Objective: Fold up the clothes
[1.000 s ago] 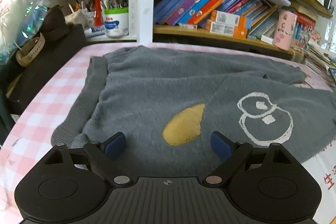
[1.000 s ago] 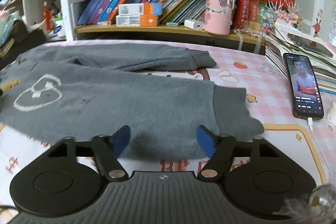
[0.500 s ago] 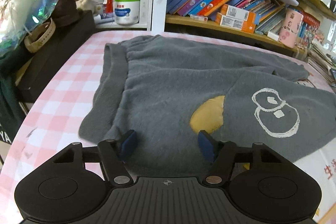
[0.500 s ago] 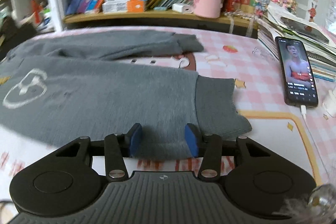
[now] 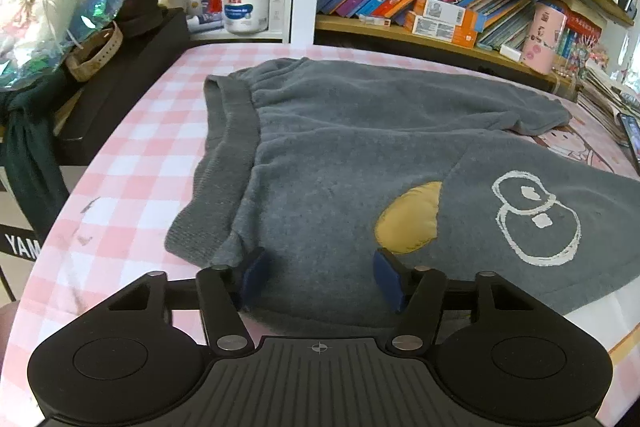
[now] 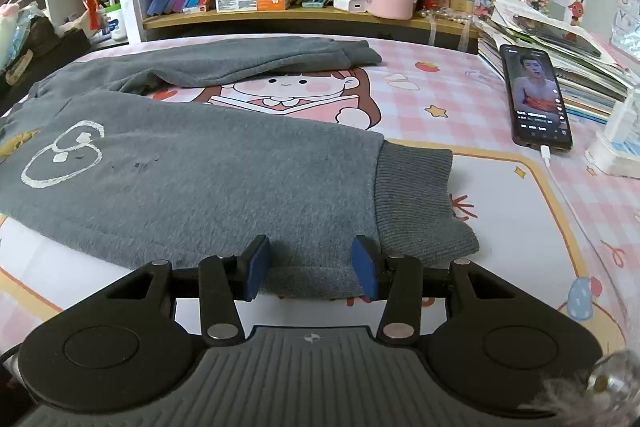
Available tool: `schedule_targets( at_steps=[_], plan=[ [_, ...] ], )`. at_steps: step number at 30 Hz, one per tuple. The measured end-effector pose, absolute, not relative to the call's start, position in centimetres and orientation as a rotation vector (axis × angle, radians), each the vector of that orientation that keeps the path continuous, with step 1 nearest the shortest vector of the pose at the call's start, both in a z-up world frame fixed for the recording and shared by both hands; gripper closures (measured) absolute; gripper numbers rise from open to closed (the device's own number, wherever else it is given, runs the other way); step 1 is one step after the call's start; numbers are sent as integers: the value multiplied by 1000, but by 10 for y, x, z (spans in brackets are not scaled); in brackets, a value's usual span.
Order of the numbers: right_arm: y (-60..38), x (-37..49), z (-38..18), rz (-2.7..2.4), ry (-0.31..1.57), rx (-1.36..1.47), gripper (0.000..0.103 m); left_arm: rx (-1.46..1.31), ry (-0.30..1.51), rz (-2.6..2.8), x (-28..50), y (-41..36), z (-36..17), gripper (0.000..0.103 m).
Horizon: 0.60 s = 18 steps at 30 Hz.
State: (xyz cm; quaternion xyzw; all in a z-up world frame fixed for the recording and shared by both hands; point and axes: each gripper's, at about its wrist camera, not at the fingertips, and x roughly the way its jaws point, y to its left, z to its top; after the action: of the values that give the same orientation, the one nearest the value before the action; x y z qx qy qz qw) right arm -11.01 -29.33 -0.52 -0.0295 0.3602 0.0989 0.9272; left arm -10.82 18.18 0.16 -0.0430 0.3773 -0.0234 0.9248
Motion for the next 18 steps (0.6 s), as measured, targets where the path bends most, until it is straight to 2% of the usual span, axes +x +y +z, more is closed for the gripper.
schedule_targets(
  at_steps=[2,8,12,18],
  plan=[
    [-294,-117,-5,200,738,-60,60,-108,770,-41,-109,186,3,54],
    [-297,-123,-5,199,735,-50,60,-160,749,-35,-113,189,3,54],
    [-301,-122,-5,167,730,-42,67,-198,736,-37,-115,189,5,55],
    [-303,-122,-5,123,728,-34,69,-246,717,-59,-122,194,3,55]
  ],
)
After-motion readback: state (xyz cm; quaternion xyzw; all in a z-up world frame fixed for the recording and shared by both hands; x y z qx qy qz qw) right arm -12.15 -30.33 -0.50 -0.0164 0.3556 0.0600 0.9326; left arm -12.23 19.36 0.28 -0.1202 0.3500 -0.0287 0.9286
